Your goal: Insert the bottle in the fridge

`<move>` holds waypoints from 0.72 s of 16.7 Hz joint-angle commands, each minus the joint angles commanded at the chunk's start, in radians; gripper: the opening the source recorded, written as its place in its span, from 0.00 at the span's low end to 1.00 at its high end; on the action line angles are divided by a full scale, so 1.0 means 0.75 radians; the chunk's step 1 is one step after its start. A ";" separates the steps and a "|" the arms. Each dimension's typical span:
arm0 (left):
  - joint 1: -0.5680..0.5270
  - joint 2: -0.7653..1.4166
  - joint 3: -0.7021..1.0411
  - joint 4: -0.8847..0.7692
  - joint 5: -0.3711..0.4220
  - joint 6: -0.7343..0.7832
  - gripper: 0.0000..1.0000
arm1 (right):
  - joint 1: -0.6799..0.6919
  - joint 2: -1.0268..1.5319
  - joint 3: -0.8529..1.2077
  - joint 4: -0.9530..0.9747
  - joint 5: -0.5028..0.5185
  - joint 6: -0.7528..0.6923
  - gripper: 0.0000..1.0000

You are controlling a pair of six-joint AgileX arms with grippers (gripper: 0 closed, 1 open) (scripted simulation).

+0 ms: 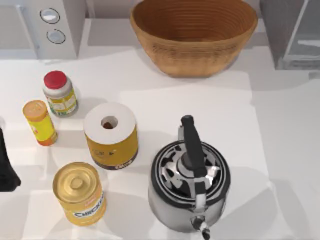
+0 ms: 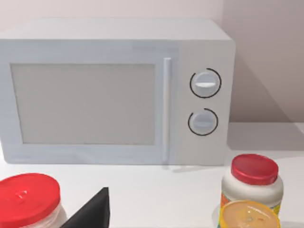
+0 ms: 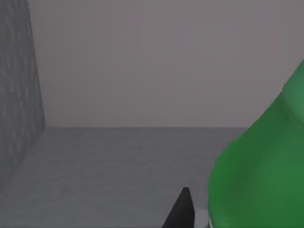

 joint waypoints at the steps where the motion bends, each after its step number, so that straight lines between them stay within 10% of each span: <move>1: 0.000 0.000 0.000 0.000 0.000 0.000 1.00 | 0.000 0.000 0.000 0.000 0.000 0.000 0.01; 12: 0.000 0.000 0.000 0.000 0.000 0.000 1.00 | 0.031 0.183 0.366 -0.149 0.044 -0.005 0.01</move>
